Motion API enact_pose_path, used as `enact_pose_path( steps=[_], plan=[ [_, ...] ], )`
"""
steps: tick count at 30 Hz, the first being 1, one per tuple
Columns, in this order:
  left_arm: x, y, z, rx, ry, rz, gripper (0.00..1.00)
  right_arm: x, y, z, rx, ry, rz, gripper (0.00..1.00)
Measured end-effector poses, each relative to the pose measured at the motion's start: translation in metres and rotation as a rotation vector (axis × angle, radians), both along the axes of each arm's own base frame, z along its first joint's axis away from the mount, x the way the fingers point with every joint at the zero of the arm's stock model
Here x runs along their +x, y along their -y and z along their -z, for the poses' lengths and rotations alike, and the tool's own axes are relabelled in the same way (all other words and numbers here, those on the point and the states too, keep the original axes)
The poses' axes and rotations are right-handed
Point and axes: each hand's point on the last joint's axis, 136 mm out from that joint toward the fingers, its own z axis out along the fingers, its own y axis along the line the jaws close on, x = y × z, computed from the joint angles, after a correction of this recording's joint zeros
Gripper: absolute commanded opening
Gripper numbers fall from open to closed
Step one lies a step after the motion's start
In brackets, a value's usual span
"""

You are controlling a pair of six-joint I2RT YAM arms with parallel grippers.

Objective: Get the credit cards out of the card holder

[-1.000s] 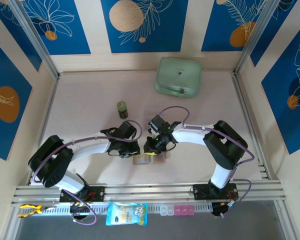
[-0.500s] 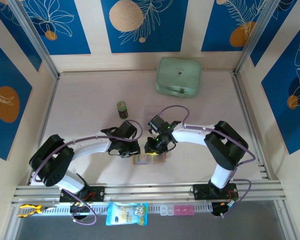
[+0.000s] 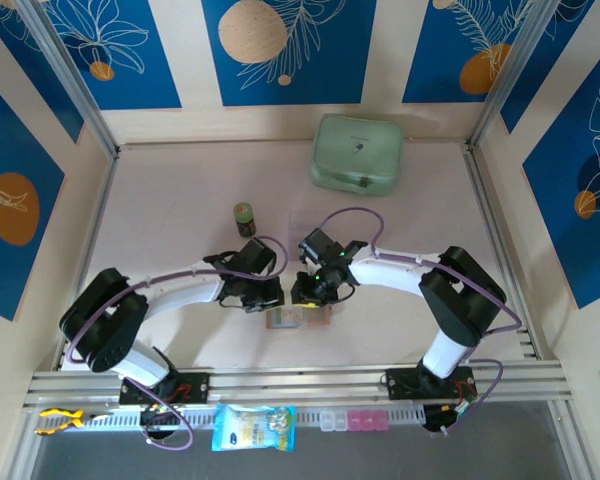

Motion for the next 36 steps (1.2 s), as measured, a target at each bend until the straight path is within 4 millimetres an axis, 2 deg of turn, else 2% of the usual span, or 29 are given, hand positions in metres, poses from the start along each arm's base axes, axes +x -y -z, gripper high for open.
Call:
enact_pose_path(
  steps=[8, 36],
  plan=[
    [-0.001, 0.005, 0.009, 0.006, -0.016, 0.013, 0.06, -0.003, 0.01, 0.009, -0.006, -0.03, 0.02, 0.26],
    [-0.002, 0.004, 0.011, 0.019, -0.006, 0.032, 0.05, -0.002, 0.005, 0.014, 0.089, -0.075, 0.045, 0.19]
  ],
)
